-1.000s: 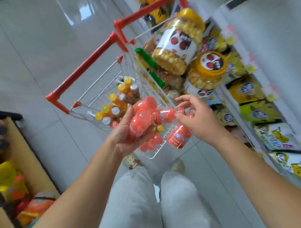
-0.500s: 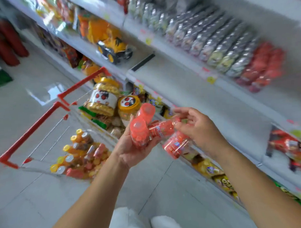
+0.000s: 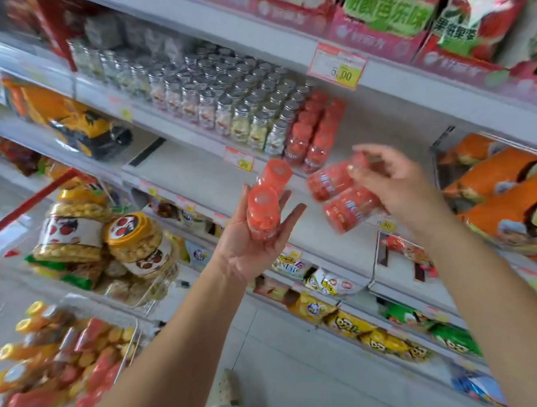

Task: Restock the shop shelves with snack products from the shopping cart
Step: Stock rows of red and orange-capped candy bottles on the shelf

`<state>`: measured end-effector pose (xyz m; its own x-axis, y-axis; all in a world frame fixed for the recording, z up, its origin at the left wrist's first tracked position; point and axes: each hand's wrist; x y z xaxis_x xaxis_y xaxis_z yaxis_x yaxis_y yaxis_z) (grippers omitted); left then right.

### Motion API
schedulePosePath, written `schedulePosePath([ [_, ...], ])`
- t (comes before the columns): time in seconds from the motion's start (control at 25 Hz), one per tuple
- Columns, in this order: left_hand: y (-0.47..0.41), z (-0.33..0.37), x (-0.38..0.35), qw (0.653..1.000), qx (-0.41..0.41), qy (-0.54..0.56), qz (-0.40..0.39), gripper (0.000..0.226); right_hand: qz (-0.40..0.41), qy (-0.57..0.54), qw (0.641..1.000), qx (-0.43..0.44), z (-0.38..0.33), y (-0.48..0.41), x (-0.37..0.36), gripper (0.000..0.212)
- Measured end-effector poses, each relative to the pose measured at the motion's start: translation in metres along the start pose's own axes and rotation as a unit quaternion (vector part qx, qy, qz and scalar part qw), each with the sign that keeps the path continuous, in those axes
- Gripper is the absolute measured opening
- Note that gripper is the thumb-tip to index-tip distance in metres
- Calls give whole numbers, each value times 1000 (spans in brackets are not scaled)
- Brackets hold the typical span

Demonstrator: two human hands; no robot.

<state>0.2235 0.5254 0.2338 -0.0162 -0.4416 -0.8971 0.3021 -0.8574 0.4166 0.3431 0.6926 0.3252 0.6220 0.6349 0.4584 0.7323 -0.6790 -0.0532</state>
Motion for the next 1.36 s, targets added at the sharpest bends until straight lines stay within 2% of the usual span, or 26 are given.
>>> schedulePosePath([
  [0.08,-12,8,1,1000,13,8,5,57,31,138,990,22,2,-27,16,35],
  [0.16,-24,20,9,999,26,0,21,57,48,262,964,15,8,-59,24,38],
  [0.32,-35,45,8,999,34,-18,22,53,5,402,916,8,30,-115,22,42],
  [0.44,-42,52,4,999,45,-20,17,54,-38,438,898,2,41,-135,17,48],
  [0.6,-56,52,-5,998,62,-3,22,53,-23,367,930,23,53,-137,31,58],
  [0.68,-63,51,-7,998,62,-2,24,52,21,330,944,23,61,-138,44,52],
  [0.76,-69,48,-8,998,60,-3,30,52,43,341,938,31,71,-141,49,45],
  [0.92,-82,43,-10,997,67,4,37,55,23,365,929,49,92,-139,45,40],
  [1.0,-87,41,-10,997,69,-1,36,56,5,293,956,22,96,-134,49,33],
  [1.08,-90,39,-13,997,76,-8,32,56,-35,168,985,-18,97,-128,59,28],
  [1.2,-91,39,-17,996,80,0,29,55,-85,115,989,-40,102,-121,71,45],
  [1.36,-91,40,-14,997,79,4,25,58,-29,62,996,-58,101,-131,72,42],
])
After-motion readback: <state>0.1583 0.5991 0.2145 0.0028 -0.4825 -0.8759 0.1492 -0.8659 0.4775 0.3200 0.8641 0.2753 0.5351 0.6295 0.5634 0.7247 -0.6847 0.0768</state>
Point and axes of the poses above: each hand's wrist, its own y-axis away from the middle knuckle, its own x-axis out of the back of the hand, z = x × y, and after that the axes turned 2 degrees about x, right-handed
